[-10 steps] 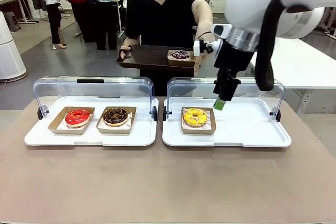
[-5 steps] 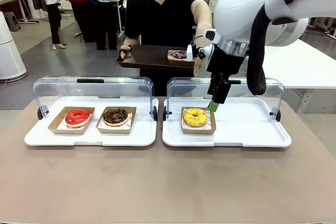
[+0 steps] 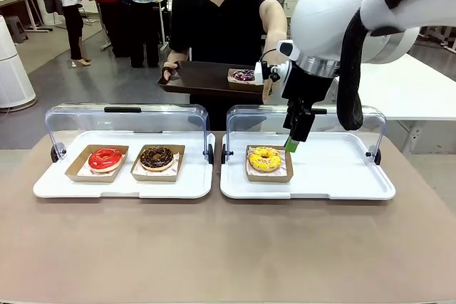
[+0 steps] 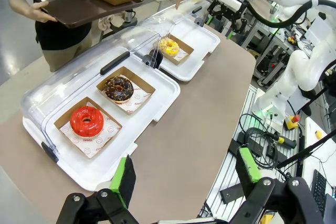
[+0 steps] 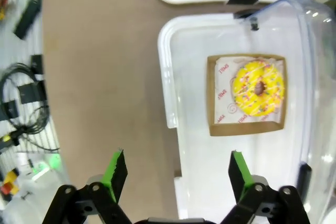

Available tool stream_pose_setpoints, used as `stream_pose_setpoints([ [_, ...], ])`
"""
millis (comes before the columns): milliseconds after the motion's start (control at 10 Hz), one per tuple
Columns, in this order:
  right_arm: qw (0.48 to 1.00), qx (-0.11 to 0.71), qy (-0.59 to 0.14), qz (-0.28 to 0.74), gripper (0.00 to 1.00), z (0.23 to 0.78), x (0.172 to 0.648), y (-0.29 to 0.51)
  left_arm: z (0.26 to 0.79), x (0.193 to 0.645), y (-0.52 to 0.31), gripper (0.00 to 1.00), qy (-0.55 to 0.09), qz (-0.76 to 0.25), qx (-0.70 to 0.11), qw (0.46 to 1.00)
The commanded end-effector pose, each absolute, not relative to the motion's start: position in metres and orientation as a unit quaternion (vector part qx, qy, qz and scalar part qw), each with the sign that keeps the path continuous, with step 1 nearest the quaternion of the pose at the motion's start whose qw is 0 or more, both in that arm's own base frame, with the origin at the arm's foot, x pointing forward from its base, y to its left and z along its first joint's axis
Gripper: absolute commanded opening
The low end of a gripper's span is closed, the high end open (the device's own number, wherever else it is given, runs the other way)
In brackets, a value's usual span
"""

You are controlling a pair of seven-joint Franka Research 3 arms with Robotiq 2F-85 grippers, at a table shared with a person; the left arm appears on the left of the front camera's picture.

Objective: Provide the desired donut to the person.
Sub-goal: Pick up and lift the Paper togo box containing the Donut pointed at by the person.

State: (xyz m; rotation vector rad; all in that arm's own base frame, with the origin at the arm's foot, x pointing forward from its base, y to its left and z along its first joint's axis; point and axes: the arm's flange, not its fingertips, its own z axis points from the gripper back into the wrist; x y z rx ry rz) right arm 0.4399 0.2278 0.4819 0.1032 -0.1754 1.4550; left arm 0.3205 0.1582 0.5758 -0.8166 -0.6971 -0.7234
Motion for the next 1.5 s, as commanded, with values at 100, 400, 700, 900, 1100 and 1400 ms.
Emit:
stream_pose_setpoints([
  [100, 0.755, -0.009, -0.081, 0.651, 1.00, 0.450, 0.445, 0.239, 0.575, 0.319, 0.160, 1.00, -0.332, -0.345, -0.381, 0.791],
  [400, 0.763, -0.001, -0.068, 0.643, 1.00, 0.419, 0.466, 0.244, 0.575, 0.319, 0.160, 1.00, -0.332, -0.345, -0.381, 0.791],
  [700, 0.763, 0.011, -0.063, 0.643, 1.00, 0.395, 0.490, 0.239, 0.575, 0.319, 0.160, 1.00, -0.332, -0.345, -0.381, 0.791],
  [900, 0.769, 0.016, -0.053, 0.637, 1.00, 0.389, 0.495, 0.239, 0.575, 0.319, 0.160, 1.00, -0.332, -0.345, -0.381, 0.791],
  [1100, 0.764, 0.026, -0.055, 0.642, 1.00, 0.387, 0.489, 0.236, 0.575, 0.319, 0.160, 1.00, -0.332, -0.345, -0.381, 0.791],
  [1400, 0.764, 0.026, -0.055, 0.642, 1.00, 0.387, 0.489, 0.236, 0.575, 0.319, 0.160, 1.00, -0.332, -0.345, -0.381, 0.791],
])
